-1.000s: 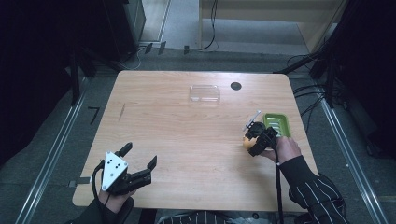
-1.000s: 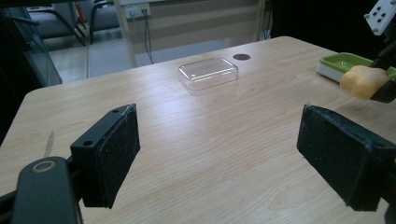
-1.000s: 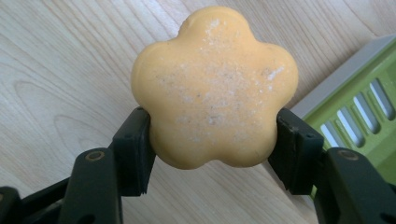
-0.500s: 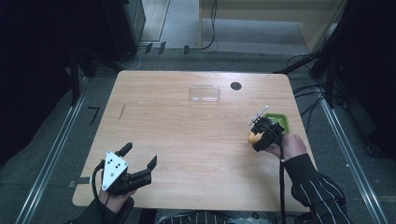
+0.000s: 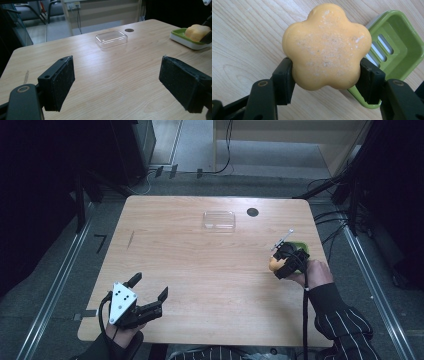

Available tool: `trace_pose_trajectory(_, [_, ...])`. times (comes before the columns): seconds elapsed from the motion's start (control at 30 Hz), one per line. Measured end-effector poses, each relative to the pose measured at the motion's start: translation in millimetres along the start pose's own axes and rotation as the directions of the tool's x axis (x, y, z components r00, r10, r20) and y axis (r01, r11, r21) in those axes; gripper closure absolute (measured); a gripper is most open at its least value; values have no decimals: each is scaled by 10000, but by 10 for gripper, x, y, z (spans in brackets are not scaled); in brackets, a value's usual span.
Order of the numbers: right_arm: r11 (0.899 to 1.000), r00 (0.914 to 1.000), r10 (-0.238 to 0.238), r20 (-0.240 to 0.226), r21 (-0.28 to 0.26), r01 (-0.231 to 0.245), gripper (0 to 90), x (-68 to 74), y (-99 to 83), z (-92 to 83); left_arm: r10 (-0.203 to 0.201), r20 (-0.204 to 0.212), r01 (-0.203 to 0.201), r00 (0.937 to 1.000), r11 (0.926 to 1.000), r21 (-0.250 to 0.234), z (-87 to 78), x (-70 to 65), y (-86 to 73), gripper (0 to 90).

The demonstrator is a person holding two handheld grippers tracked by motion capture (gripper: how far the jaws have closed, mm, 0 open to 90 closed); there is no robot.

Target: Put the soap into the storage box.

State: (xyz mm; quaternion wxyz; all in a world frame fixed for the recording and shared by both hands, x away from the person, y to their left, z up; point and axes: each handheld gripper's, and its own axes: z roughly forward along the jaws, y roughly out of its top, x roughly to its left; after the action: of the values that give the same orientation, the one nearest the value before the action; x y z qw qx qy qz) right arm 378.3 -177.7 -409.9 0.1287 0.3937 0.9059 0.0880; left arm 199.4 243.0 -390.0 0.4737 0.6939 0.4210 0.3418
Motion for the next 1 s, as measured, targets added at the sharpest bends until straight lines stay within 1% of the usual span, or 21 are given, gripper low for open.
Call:
trace_pose_trajectory(0.1, [10000,10000,9,67,-24,-9,397,-27,-8,-8,-3,-1,3,10000,10000,3,-1,0,0,137])
trace_pose_trajectory(0.2, [9998,9998,164,87,-78,-164,397,-57,-16,-19,4,5,-4,10000,10000,5,0,-1,0,137])
trace_pose_trajectory(0.3, [9997,9997,198,138,-124,-196,397,-81,-22,-24,3,5,-3,10000,10000,7,0,-1,0,137])
trace_pose_trajectory(0.33, [9995,9995,297,102,-102,-296,397,-98,-27,-32,11,7,-11,10000,10000,9,1,0,0,137])
trace_pose_trajectory(0.4, [9996,9996,230,138,-155,-227,398,-114,-30,-32,-5,7,5,10000,10000,9,2,-1,0,137])
trace_pose_trajectory(0.43, [9993,9993,339,136,-159,-337,397,-130,-34,-35,1,10,-1,10000,10000,4,2,-1,0,137])
trace_pose_trajectory(0.5, [9993,9993,346,155,-149,-343,397,-158,-40,-41,2,5,-2,10000,10000,4,3,-1,0,137])
trace_pose_trajectory(0.53, [9989,9989,444,139,-174,-442,398,-167,-43,-41,-8,8,8,10000,10000,7,3,-1,0,137])
trace_pose_trajectory(0.57, [9989,9991,425,95,-211,-422,397,-182,-44,-38,-2,12,2,10000,10000,6,3,-1,0,137])
trace_pose_trajectory(0.6, [9984,9985,549,61,-171,-548,397,-218,-48,-34,10,6,-10,10000,10000,5,2,-2,0,137])
trace_pose_trajectory(0.63, [9984,9985,549,61,-171,-548,397,-218,-48,-34,10,6,-10,10000,10000,5,2,-2,0,137])
trace_pose_trajectory(0.67, [9984,9985,534,96,-175,-533,397,-236,-51,-31,-2,7,2,10000,10000,10,2,-2,0,137])
trace_pose_trajectory(0.8, [9968,9969,774,140,-209,-771,397,-326,-64,-19,-15,14,15,10000,10000,1,5,1,-1,137])
trace_pose_trajectory(0.83, [9968,9969,774,140,-209,-771,397,-326,-64,-19,-33,9,33,10000,10000,8,5,1,-1,137])
trace_pose_trajectory(0.87, [9962,9963,845,147,-213,-841,397,-366,-71,-22,-48,0,48,10000,10000,1,7,1,-1,137])
trace_pose_trajectory(0.9, [9962,9963,845,147,-213,-841,397,-366,-71,-22,-48,0,48,10000,10000,1,7,1,-1,137])
trace_pose_trajectory(1.0, [9941,9941,1066,179,-228,-1062,397,-439,-80,-13,-26,3,26,10000,10000,10,7,0,-1,137])
